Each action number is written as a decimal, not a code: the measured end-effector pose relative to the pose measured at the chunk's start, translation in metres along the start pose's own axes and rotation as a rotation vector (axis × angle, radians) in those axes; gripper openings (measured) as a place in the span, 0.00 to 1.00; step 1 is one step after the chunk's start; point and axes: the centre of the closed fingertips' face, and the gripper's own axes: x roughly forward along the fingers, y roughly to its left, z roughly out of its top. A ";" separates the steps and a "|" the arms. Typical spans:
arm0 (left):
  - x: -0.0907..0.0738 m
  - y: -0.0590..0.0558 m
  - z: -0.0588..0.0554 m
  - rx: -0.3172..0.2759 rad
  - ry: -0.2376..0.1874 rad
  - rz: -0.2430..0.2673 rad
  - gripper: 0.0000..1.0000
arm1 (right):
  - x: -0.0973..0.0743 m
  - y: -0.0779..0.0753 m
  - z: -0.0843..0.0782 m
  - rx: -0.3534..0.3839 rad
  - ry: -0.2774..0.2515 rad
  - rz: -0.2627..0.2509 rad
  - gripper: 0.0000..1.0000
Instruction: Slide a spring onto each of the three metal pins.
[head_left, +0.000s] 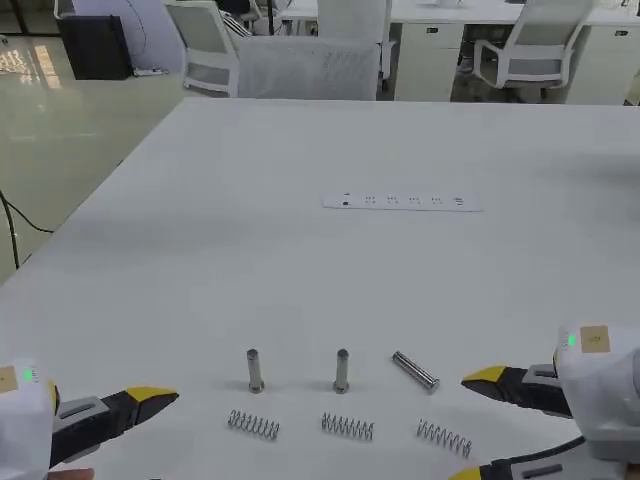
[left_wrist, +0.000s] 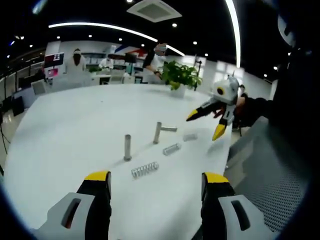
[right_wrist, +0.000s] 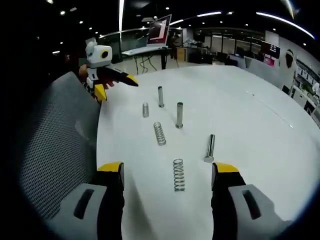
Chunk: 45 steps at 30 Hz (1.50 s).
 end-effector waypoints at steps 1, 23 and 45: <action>0.000 0.000 0.000 0.000 -0.001 0.000 0.70 | 0.000 0.000 0.000 0.000 -0.001 0.000 0.70; -0.004 0.003 0.011 -0.016 -0.040 0.016 0.68 | -0.001 -0.002 0.001 0.001 -0.001 -0.003 0.69; -0.011 -0.002 0.037 0.026 -0.095 0.021 0.68 | 0.004 -0.035 0.039 -0.061 0.002 -0.043 0.64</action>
